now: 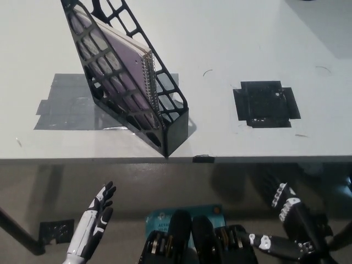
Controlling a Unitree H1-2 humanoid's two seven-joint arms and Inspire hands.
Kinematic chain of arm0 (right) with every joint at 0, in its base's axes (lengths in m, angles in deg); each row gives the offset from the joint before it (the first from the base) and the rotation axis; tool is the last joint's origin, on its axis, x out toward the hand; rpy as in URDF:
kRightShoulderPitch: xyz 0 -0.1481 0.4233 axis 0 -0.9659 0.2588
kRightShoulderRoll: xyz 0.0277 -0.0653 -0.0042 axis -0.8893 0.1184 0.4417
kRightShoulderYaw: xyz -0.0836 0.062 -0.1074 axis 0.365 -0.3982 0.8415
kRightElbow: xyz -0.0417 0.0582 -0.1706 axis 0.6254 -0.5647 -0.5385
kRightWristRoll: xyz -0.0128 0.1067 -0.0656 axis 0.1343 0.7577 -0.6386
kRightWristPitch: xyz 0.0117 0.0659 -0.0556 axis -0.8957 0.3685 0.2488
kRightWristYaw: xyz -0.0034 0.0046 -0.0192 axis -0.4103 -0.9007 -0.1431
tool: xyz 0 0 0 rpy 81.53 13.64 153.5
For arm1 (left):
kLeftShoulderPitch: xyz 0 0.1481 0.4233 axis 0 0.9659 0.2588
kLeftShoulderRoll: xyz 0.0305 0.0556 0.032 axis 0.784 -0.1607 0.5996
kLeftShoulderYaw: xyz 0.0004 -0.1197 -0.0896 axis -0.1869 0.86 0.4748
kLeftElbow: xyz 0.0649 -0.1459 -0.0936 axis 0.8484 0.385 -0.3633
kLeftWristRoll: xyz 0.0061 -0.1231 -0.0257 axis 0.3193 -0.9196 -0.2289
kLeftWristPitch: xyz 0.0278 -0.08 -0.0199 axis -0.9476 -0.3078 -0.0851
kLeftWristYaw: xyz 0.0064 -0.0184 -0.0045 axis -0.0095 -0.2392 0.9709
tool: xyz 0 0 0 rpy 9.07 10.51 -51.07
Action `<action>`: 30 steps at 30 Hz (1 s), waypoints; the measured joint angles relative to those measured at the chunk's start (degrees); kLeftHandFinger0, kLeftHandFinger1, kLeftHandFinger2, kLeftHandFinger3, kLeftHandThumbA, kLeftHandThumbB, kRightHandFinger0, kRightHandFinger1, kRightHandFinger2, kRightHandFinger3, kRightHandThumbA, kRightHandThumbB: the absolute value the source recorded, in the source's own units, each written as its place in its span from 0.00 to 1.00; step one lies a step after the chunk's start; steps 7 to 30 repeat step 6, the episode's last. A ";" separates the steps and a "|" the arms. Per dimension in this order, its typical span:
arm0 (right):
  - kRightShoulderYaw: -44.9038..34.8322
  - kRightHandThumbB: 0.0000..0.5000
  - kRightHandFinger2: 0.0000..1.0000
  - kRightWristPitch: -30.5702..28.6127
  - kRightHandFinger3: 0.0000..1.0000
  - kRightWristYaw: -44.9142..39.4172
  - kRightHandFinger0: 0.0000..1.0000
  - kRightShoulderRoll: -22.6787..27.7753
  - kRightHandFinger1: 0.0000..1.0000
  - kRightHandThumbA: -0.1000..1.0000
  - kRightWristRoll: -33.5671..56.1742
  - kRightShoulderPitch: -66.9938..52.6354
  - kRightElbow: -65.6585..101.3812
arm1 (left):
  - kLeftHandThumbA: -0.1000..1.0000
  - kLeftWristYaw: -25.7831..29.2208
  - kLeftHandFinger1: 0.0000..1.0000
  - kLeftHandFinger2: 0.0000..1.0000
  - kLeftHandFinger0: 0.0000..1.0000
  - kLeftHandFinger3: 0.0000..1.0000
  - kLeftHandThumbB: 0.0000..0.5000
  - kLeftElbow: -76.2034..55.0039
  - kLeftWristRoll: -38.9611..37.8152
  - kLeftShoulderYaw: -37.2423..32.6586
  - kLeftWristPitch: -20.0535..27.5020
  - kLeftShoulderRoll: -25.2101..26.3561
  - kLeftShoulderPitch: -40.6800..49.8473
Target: A person hands a notebook to the robot and the robot grabs it with its right hand and places it in the magazine stand kept in the centre of the desk infront of it.
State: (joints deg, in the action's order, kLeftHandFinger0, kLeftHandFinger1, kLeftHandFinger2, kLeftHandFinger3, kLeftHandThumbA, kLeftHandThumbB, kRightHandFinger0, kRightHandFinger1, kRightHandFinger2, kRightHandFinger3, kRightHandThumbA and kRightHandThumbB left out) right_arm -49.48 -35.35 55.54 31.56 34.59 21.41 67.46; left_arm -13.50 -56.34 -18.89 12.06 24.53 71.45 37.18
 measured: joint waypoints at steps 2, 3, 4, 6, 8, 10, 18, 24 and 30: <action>0.39 0.32 1.00 -0.23 1.00 -0.32 1.00 0.17 1.00 1.00 -0.92 0.04 -1.12 | 1.00 0.04 1.00 1.00 0.96 1.00 1.00 0.00 -0.02 -0.01 0.00 -0.08 0.21; 0.58 0.33 1.00 -0.26 1.00 -0.51 1.00 0.39 1.00 1.00 -1.32 0.04 -1.48 | 1.00 0.03 1.00 1.00 0.96 1.00 1.00 0.00 -0.06 0.00 0.00 -0.16 0.26; 0.84 0.33 1.00 -0.26 1.00 -0.77 1.00 0.73 1.00 1.00 -1.84 0.01 -1.72 | 1.00 0.03 1.00 1.00 0.97 1.00 1.00 0.00 -0.14 0.04 0.00 -0.32 0.27; 1.03 0.36 1.00 -0.26 1.00 -1.09 1.00 0.99 1.00 1.00 -2.27 -0.01 -1.84 | 1.00 0.03 1.00 1.00 0.98 1.00 1.00 0.01 -0.21 0.07 0.00 -0.46 0.27; 1.03 0.36 1.00 -0.26 1.00 -1.09 1.00 0.99 1.00 1.00 -2.27 -0.01 -1.84 | 1.00 0.03 1.00 1.00 0.98 1.00 1.00 0.01 -0.21 0.07 0.00 -0.46 0.27; 1.03 0.36 1.00 -0.26 1.00 -1.09 1.00 0.99 1.00 1.00 -2.27 -0.01 -1.84 | 1.00 0.03 1.00 1.00 0.98 1.00 1.00 0.01 -0.21 0.07 0.00 -0.46 0.27; 1.03 0.36 1.00 -0.26 1.00 -1.09 1.00 0.99 1.00 1.00 -2.27 -0.01 -1.84 | 1.00 0.03 1.00 1.00 0.98 1.00 1.00 0.01 -0.21 0.07 0.00 -0.46 0.27; 1.03 0.36 1.00 -0.26 1.00 -1.09 1.00 0.99 1.00 1.00 -2.27 -0.01 -1.84 | 1.00 0.03 1.00 1.00 0.98 1.00 1.00 0.01 -0.21 0.07 0.00 -0.46 0.27; 1.03 0.36 1.00 -0.26 1.00 -1.09 1.00 0.99 1.00 1.00 -2.27 -0.01 -1.84 | 1.00 0.03 1.00 1.00 0.98 1.00 1.00 0.01 -0.21 0.07 0.00 -0.46 0.27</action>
